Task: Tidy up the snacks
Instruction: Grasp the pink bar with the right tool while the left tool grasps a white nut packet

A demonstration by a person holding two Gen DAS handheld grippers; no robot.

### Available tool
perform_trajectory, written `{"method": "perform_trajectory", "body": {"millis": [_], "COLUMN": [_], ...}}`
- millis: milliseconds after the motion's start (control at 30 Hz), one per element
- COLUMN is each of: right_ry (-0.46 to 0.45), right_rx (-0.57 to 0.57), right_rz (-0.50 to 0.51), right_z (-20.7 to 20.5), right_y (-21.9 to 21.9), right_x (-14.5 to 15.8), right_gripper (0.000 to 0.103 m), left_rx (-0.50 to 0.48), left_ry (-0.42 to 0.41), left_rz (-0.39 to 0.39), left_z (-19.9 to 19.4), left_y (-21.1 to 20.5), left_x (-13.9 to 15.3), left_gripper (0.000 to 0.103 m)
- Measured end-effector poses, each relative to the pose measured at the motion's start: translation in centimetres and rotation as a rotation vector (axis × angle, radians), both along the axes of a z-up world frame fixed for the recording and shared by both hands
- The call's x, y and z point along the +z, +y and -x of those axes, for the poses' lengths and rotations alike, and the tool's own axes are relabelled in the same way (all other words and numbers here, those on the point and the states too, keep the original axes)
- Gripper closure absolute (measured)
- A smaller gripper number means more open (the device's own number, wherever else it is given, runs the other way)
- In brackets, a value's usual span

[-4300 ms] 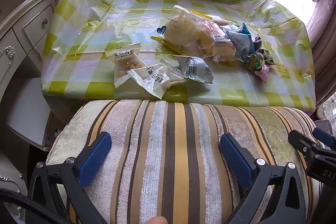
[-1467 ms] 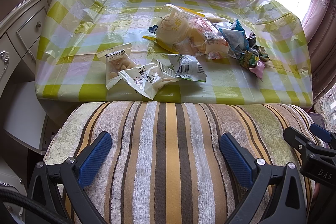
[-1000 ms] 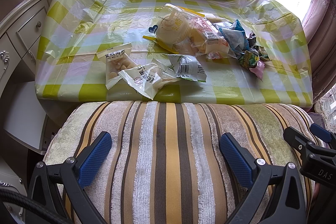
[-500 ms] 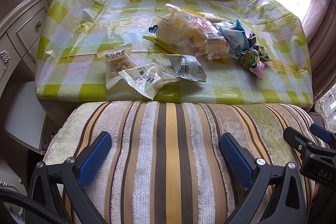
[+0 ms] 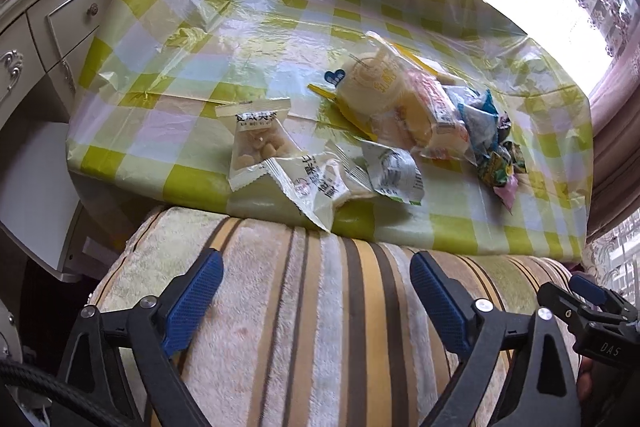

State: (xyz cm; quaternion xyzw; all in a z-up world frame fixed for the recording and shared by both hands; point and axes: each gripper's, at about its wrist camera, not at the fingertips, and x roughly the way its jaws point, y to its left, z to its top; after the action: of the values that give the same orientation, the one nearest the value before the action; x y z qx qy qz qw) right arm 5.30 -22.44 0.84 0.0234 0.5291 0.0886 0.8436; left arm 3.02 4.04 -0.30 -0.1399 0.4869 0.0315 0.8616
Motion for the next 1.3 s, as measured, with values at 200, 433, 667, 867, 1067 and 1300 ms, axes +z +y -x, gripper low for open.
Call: {"method": "perform_trajectory", "body": {"millis": [200,433,667,867,1067,1300], "right_ry": [0.049,0.056,0.053,0.075,0.080,0.092], "right_rx": [0.000,-0.074,-0.128,-0.127,-0.166,-0.180], "right_rz": [-0.021,-0.044,-0.085,-0.054,-0.056,-0.055], "right_z": [-4.1,-8.5,-11.6,-12.9,-13.3,-13.0], "right_y": [0.2,-0.7,-0.7,0.4,-0.1,-0.9], "right_x": [-1.1,-1.8,-2.2,-3.2,-3.7,-4.1], "right_gripper": [0.000,0.000,0.000,0.007,0.022,0.039], "left_rx": [-0.032,-0.018,-0.049,-0.071,-0.060,-0.114], "left_ry": [0.076,0.148,0.131,0.067,-0.034,-0.063], "left_rz": [-0.015,0.083,0.067,-0.004,-0.141,-0.159], "left_z": [-4.0,-7.6,-9.1,-8.6,-8.2,-7.7], "left_y": [0.0,0.8,0.1,-1.1,-2.7,-5.2], "left_x": [-1.4,-3.4,-3.4,-2.0,0.5,1.6], "left_gripper": [0.018,0.037,0.071,0.080,0.081,0.081]}}
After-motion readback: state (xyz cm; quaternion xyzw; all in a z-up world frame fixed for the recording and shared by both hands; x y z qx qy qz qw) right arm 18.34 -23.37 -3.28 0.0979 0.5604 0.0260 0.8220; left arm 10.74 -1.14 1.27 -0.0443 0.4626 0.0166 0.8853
